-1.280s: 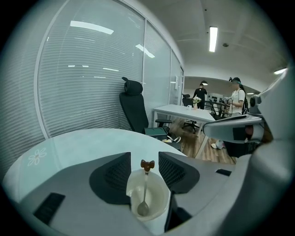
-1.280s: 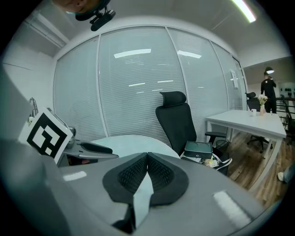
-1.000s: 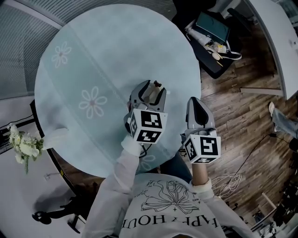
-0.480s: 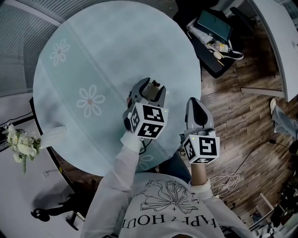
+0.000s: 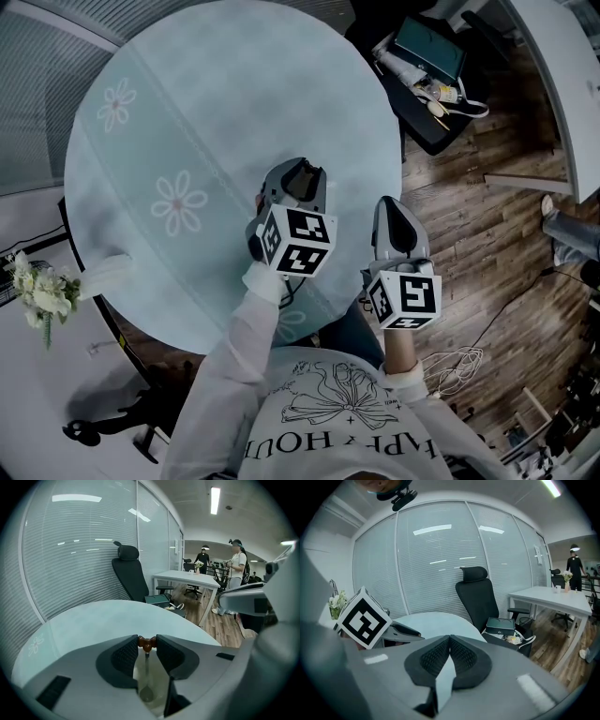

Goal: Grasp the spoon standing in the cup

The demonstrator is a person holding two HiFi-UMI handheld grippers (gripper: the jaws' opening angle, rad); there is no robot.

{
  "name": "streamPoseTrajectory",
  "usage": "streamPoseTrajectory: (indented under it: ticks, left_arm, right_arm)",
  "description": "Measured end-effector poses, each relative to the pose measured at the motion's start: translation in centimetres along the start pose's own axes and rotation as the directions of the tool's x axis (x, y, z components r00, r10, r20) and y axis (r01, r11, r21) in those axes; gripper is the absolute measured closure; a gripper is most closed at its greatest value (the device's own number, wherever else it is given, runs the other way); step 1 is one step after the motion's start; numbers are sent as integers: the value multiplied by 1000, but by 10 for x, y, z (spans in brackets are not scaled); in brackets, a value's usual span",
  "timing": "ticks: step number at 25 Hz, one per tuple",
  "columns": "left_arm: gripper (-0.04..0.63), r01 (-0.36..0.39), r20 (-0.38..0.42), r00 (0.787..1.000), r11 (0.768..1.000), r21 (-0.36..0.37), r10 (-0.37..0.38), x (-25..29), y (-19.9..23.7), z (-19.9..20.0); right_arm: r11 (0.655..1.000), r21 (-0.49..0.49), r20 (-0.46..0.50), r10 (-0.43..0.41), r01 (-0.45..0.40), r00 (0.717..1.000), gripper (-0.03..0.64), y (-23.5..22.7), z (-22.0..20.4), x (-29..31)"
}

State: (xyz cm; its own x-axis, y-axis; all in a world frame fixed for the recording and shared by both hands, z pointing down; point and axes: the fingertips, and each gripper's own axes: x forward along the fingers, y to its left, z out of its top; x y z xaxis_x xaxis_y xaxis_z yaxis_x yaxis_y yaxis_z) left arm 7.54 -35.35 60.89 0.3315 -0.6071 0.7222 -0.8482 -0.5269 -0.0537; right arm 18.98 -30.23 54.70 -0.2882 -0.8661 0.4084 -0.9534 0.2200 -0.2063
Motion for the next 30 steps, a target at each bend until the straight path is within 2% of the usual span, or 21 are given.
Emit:
streamPoseTrajectory:
  ticks: [17, 30]
  left_arm:
    - [474, -25, 89, 996, 1000, -19, 27, -39, 10, 23]
    - [474, -55, 215, 975, 998, -32, 61, -100, 18, 54]
  right_arm:
    - [999, -23, 38, 36, -35, 999, 606, 20, 19, -10]
    - [998, -45, 114, 53, -48, 992, 606, 43, 49, -32]
